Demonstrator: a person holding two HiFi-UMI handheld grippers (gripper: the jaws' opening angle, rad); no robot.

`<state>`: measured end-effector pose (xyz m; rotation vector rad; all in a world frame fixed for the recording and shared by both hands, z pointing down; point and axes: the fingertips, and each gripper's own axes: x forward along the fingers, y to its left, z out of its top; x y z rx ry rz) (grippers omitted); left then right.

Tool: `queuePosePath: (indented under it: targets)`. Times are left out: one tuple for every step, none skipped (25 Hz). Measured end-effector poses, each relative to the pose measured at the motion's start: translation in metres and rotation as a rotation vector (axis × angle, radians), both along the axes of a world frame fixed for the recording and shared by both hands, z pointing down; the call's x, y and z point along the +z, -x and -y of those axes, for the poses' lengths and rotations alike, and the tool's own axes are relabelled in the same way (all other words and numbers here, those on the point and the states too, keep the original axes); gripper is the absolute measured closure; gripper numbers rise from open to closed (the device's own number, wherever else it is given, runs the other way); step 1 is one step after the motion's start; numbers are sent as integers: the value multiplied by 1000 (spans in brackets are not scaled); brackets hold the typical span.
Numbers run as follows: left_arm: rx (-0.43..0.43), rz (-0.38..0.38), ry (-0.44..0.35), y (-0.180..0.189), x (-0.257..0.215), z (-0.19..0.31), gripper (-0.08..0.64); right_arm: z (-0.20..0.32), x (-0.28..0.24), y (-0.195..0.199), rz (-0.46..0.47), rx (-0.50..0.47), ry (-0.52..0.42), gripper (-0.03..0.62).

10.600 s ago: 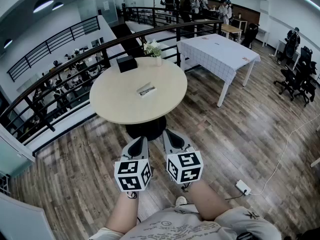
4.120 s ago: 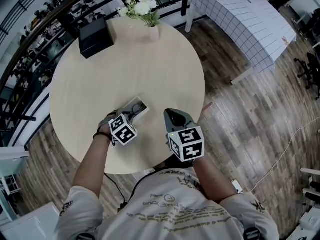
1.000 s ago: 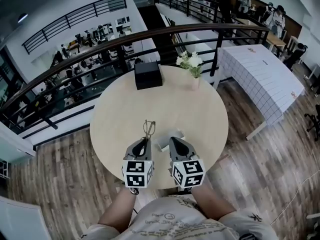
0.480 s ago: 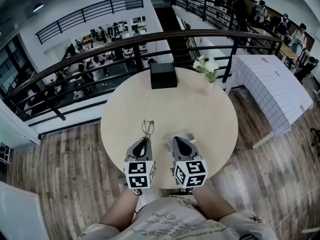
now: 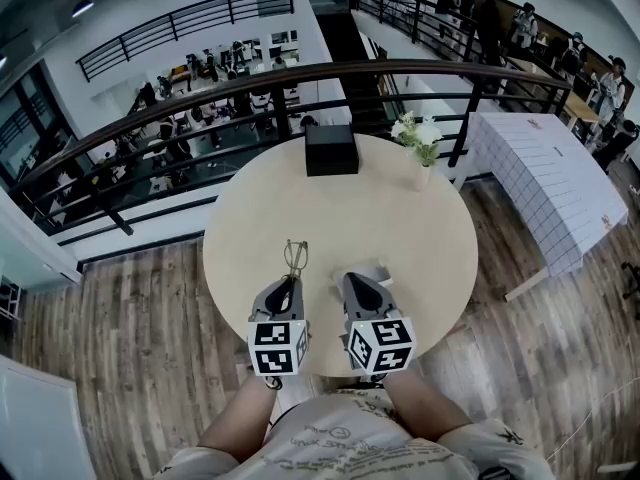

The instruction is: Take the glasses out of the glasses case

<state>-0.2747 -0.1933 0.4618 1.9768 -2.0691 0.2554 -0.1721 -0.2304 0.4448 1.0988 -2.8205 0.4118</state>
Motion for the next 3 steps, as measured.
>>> queuePosePath:
  targets:
    - [-1, -2, -4, -3, -1, -5, 529, -5, 0, -3, -1, -1, -1, 578]
    - [-3, -5, -9, -6, -2, -11, 529, -11, 0, -6, -2, -1, -2, 578]
    - [-5, -8, -15, -10, -3, -17, 529, -17, 0, -10, -3, -1, -2, 578]
